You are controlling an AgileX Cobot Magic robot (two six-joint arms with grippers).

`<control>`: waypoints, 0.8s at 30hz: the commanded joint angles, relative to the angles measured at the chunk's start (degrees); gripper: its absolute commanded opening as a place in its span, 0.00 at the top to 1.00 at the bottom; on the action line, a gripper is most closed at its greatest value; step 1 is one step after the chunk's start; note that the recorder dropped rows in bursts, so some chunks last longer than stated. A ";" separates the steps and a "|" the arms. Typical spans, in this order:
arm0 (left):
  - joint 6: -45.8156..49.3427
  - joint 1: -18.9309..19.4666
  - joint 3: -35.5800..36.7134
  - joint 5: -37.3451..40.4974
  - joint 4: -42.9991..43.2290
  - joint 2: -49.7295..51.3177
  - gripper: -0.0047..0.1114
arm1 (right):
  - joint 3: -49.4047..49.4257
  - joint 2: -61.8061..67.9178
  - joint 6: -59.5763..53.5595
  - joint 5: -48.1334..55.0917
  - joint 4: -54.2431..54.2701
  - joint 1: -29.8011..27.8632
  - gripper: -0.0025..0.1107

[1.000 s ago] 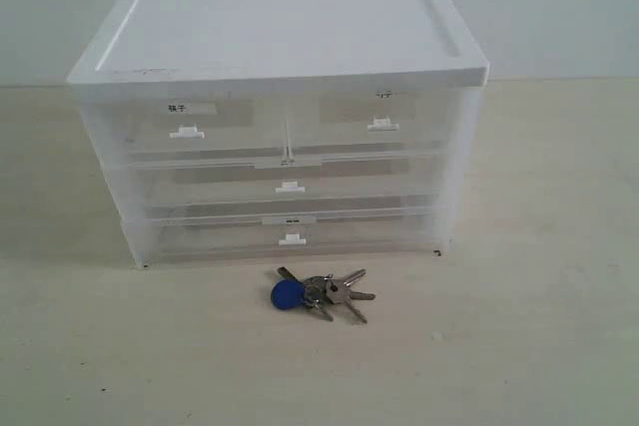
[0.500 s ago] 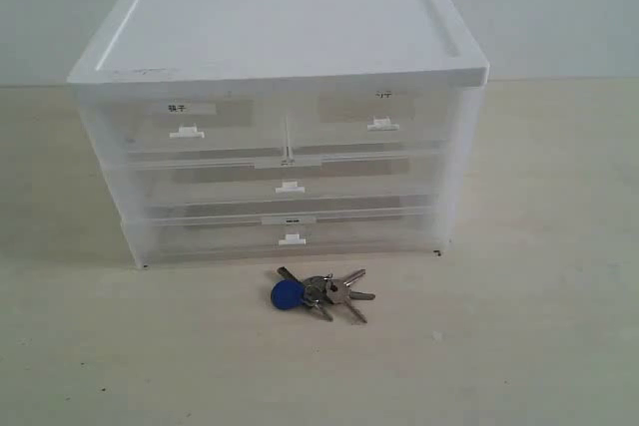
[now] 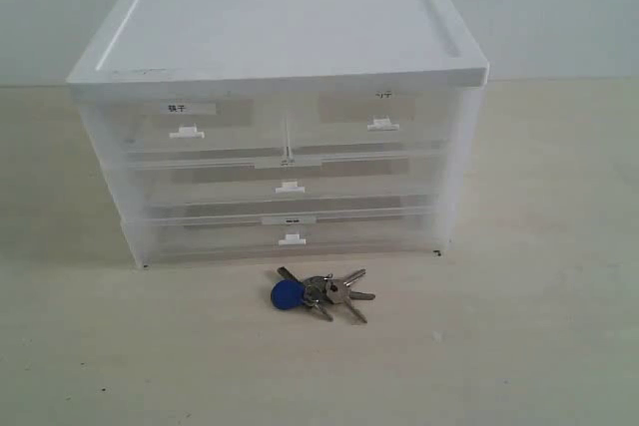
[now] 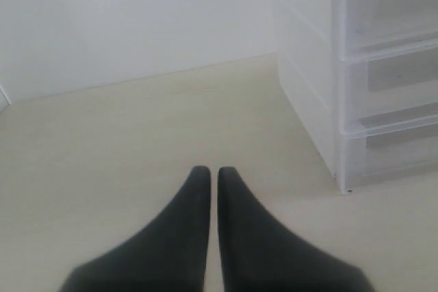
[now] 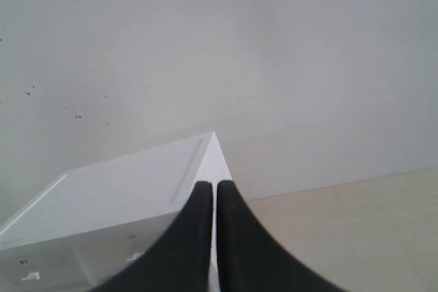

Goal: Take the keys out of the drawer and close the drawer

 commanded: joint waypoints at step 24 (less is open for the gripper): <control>-1.65 -0.27 0.21 0.09 0.77 -0.12 0.92 | -0.17 -0.28 -0.16 -0.49 -0.24 0.07 0.98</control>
